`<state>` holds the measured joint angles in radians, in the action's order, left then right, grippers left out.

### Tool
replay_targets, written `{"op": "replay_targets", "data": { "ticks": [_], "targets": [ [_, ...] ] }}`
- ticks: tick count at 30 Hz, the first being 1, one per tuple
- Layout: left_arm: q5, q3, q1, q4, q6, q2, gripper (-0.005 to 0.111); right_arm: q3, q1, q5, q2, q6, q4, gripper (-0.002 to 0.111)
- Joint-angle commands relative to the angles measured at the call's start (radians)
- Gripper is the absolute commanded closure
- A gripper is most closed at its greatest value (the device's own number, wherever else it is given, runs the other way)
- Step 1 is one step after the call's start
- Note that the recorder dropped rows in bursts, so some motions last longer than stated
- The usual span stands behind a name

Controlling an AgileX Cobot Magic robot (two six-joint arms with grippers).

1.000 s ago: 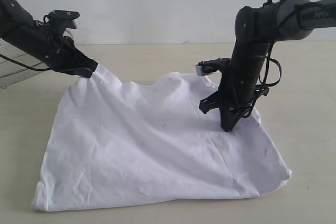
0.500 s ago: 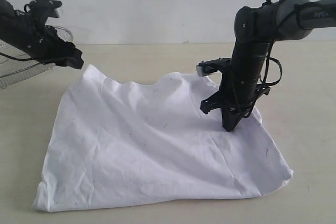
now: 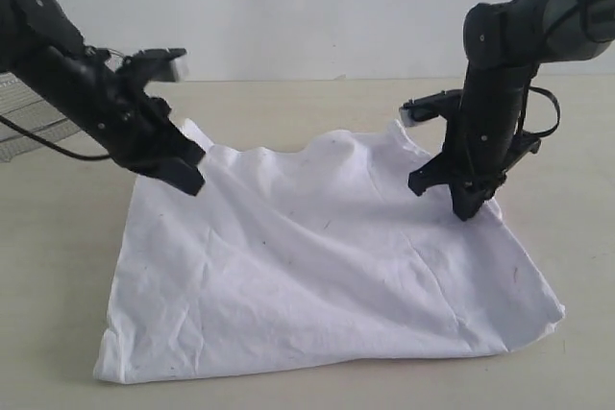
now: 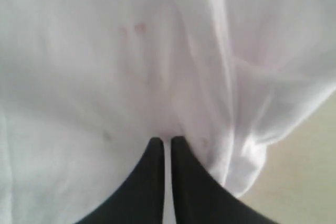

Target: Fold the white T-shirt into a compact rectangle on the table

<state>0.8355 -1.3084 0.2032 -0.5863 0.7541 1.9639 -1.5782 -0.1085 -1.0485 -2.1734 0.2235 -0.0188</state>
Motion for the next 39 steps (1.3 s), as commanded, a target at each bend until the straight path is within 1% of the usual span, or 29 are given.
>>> {"op": "replay_targets", "data": {
  "ticks": [1, 3, 9, 11, 13, 15, 16, 17, 18, 19, 21, 22, 23, 24, 25, 26, 27, 29, 30, 33, 37, 39],
  "targets": [
    [-0.149, 0.100, 0.083, -0.012, -0.010, 0.034, 0.102, 0.000, 0.008, 0.092, 0.081, 0.099, -0.123, 0.108],
    [-0.178, 0.110, 0.097, -0.023, -0.014, 0.055, 0.102, -0.012, 0.008, 0.111, 0.076, 0.177, -0.210, 0.108],
    [-0.178, 0.110, 0.097, -0.028, -0.078, 0.095, 0.102, -0.054, 0.008, 0.178, 0.029, 0.319, -0.430, 0.108],
    [-0.178, 0.110, 0.097, -0.032, -0.078, 0.095, 0.102, -0.081, 0.006, 0.210, 0.002, 0.324, -0.446, 0.108],
    [-0.178, 0.110, 0.097, -0.037, -0.078, 0.095, 0.102, -0.123, 0.006, 0.248, -0.045, 0.271, -0.418, 0.108],
    [-0.167, 0.110, 0.097, -0.036, -0.078, 0.095, 0.102, -0.171, 0.008, 0.263, -0.092, 0.185, -0.327, 0.108],
    [-0.162, 0.110, 0.097, -0.035, -0.080, 0.095, 0.102, -0.200, 0.009, 0.265, -0.117, 0.100, -0.235, 0.108],
    [-0.158, 0.110, 0.097, -0.033, -0.080, 0.095, 0.102, -0.248, 0.009, 0.265, -0.149, -0.100, 0.007, 0.108],
    [-0.158, 0.110, 0.097, -0.033, -0.080, 0.095, 0.102, -0.267, 0.009, 0.250, -0.151, -0.209, 0.124, 0.108],
    [-0.158, 0.110, 0.097, -0.030, -0.080, 0.095, 0.102, -0.295, 0.009, 0.187, -0.134, -0.329, 0.290, 0.108],
    [-0.176, 0.110, 0.097, -0.026, -0.077, 0.095, 0.102, -0.299, 0.010, 0.128, -0.073, -0.336, 0.349, 0.108],
    [-0.181, 0.110, 0.097, -0.024, -0.077, 0.095, 0.102, -0.299, 0.012, 0.109, -0.053, -0.311, 0.340, 0.108],
    [-0.188, 0.110, 0.097, -0.024, -0.072, 0.095, 0.102, -0.299, 0.012, 0.061, -0.026, -0.165, 0.266, 0.108],
    [-0.190, 0.110, 0.097, -0.024, -0.072, 0.095, 0.102, -0.299, 0.012, 0.032, -0.021, -0.059, 0.191, 0.108],
    [-0.192, 0.110, 0.097, -0.024, -0.067, 0.095, 0.102, -0.299, 0.021, -0.006, -0.019, 0.084, 0.053, 0.108],
    [-0.192, 0.110, 0.097, -0.024, -0.065, 0.095, 0.102, -0.299, 0.041, -0.024, -0.027, 0.125, -0.041, 0.108],
    [-0.187, 0.110, 0.097, -0.024, -0.065, 0.095, 0.102, -0.299, 0.059, -0.035, -0.034, 0.134, -0.095, 0.108],
    [-0.185, 0.110, 0.097, -0.022, -0.059, 0.095, 0.102, -0.299, 0.099, -0.096, -0.048, 0.261, -0.229, 0.108],
    [-0.185, 0.110, 0.097, -0.022, -0.046, 0.095, 0.102, -0.299, 0.122, -0.101, -0.052, 0.284, -0.288, 0.108],
    [-0.180, 0.110, 0.097, -0.022, -0.044, 0.095, 0.102, -0.299, 0.184, -0.111, -0.069, 0.314, -0.328, 0.108],
    [-0.185, 0.110, 0.097, -0.027, -0.044, 0.095, 0.102, -0.297, 0.254, -0.136, -0.093, 0.437, -0.545, 0.108],
    [-0.181, 0.110, 0.097, -0.028, -0.044, 0.095, 0.102, -0.297, 0.274, -0.128, -0.106, 0.441, -0.591, 0.105]
  ]
}}
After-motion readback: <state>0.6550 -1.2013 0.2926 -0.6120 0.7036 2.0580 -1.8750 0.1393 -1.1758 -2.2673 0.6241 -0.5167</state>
